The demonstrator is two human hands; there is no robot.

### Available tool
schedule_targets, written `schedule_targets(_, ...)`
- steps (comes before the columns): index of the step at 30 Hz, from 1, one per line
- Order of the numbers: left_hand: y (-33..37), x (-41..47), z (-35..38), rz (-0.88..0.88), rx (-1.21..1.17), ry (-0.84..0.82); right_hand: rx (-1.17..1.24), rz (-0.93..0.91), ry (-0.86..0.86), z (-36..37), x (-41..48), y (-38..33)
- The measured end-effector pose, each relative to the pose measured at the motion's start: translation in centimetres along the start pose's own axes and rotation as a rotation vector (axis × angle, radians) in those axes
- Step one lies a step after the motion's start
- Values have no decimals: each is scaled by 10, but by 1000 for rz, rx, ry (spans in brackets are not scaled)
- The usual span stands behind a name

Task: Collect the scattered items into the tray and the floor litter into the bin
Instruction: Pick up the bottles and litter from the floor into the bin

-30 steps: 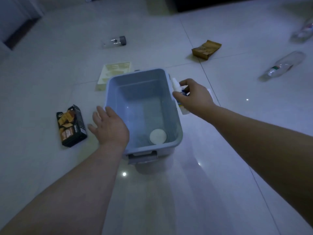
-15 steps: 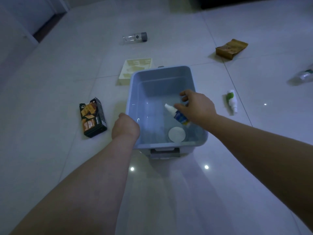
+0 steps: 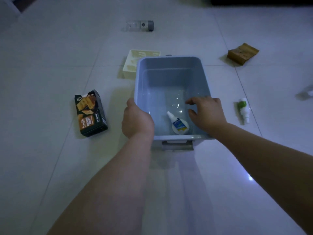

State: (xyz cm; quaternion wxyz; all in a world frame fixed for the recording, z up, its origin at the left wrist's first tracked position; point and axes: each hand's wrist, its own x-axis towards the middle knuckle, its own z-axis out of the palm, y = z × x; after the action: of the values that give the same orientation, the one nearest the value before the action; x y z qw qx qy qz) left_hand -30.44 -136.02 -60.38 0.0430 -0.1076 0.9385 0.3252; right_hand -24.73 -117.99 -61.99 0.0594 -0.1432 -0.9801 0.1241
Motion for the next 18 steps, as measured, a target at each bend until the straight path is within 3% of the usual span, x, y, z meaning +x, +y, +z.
schedule_targets(5, -2, 22, -7, -22, -35, 3, 23, 43, -149, -5, 24, -22)
schedule_targets(10, 3, 35, 3, -15, -27, 50, 23, -8, -173, -3, 33, -20)
schedule_targets(14, 14, 40, 13, 26, -7, 77, -84, -189, -61, -23, 45, 19)
schedule_targets(18, 29, 25, 18, 166, 162, 59, -80, -77, 53, -35, 55, 58)
